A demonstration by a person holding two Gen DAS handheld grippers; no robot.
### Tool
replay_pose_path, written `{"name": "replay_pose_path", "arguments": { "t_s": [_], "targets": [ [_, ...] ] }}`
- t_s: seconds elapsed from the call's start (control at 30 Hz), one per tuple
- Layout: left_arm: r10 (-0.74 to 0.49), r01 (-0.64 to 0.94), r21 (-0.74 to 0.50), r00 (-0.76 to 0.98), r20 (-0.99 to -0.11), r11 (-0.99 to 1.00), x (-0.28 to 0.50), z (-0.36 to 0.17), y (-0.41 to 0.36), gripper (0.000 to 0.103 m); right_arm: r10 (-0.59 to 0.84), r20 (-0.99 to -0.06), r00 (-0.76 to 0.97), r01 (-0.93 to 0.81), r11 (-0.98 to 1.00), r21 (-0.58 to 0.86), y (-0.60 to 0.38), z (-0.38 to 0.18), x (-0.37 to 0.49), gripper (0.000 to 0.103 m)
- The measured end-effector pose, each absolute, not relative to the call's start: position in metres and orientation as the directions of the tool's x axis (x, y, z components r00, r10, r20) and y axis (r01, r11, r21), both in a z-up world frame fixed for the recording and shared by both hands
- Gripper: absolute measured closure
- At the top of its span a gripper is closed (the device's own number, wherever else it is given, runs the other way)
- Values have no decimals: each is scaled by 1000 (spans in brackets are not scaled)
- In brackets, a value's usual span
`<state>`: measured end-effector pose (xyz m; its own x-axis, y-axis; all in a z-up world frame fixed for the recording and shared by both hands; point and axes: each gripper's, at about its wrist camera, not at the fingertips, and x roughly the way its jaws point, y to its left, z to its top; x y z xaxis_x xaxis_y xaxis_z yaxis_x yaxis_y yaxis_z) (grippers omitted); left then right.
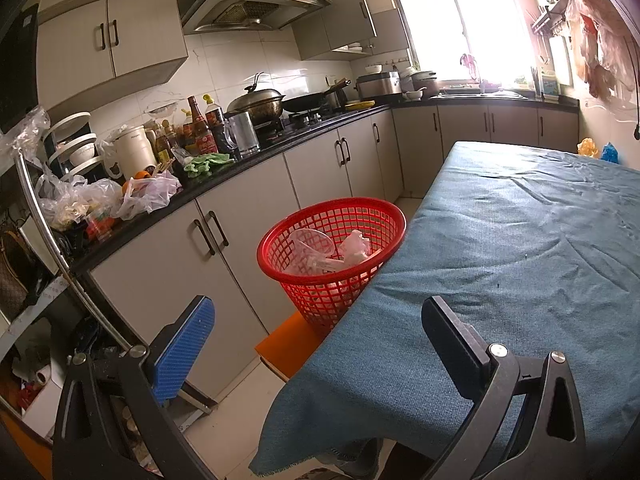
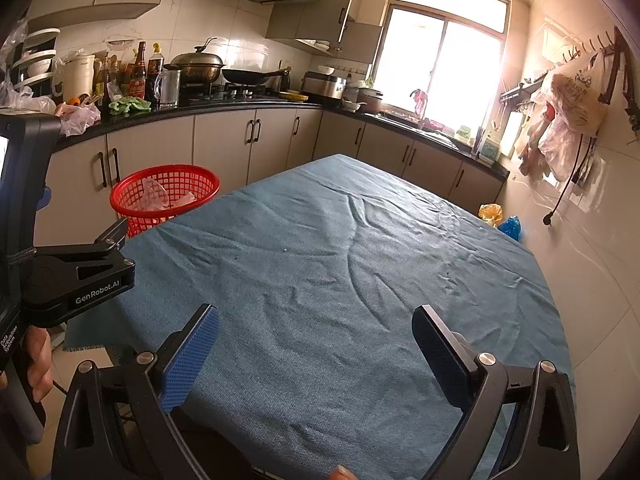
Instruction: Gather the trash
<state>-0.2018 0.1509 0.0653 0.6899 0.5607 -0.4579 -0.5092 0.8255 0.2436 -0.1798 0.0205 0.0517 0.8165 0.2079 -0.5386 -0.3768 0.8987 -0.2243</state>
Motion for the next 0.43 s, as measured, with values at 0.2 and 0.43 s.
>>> {"name": "replay_pose_path", "arguments": {
  "t_s": [0.2,0.43],
  "targets": [
    [552,-502,240,692,-465,831,-201,66,150,0,208,-541,815,-376,900,-221,19,50,-179,4],
    [412,-373,187,739,-533,909,-180,65,138,0,159,-587,794,-292,946,-140,-18,42,-146,4]
  ]
}}
